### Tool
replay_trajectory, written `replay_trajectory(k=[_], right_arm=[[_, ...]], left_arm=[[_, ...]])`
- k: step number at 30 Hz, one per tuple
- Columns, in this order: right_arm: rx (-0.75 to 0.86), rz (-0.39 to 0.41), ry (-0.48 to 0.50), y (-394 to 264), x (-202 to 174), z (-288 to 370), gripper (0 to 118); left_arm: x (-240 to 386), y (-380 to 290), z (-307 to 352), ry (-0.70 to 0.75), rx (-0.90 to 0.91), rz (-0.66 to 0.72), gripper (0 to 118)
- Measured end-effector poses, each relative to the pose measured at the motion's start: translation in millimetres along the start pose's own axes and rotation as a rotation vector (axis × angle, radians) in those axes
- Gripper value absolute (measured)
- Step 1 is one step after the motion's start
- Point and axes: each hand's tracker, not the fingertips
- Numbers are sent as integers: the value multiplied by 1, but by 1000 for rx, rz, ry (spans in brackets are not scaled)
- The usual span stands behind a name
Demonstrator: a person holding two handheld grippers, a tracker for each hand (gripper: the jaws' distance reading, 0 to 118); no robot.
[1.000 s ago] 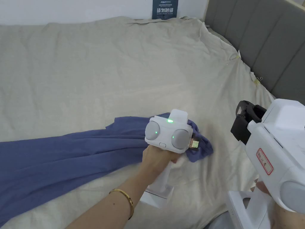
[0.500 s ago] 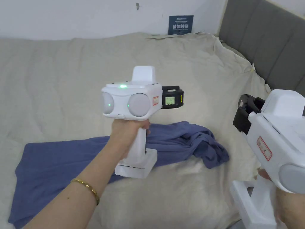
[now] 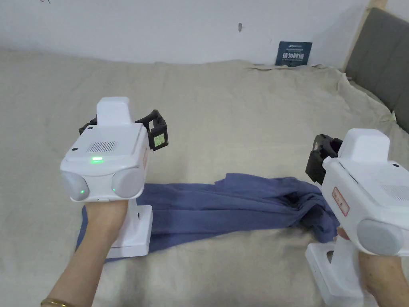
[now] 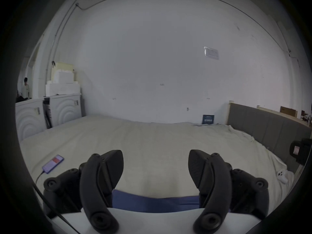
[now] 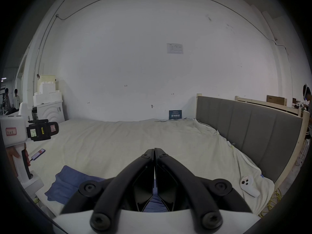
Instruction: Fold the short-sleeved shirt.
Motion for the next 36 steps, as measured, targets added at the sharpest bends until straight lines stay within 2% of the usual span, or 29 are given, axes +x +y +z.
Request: replay_trajectory(k=[3, 4, 8, 12, 21, 29, 33, 36], right_arm=[[-10, 8, 11, -4, -5, -2, 0], [-12, 8, 16, -5, -6, -2, 0], [-20, 10, 16, -10, -9, 0, 0], [-27, -1, 16, -14, -8, 2, 0], [-29, -12, 18, -19, -4, 9, 0], [-35, -6, 26, -18, -2, 10, 0], [-48, -29, 30, -13, 4, 6, 0], [-113, 18, 16, 0, 12, -7, 0]], left_arm=[[-13, -12, 6, 17, -20, -29, 75], [-15, -17, 9, 22, -22, -40, 69], [-19, -32, 14, 57, -24, -112, 20], [-24, -40, 17, 50, -40, -77, 0], [-17, -49, 27, 70, -32, -108, 0], [-13, -45, 31, 45, -34, -78, 0], [-12, -42, 31, 42, -30, -77, 0], [-13, -40, 30, 37, -28, -65, 0]])
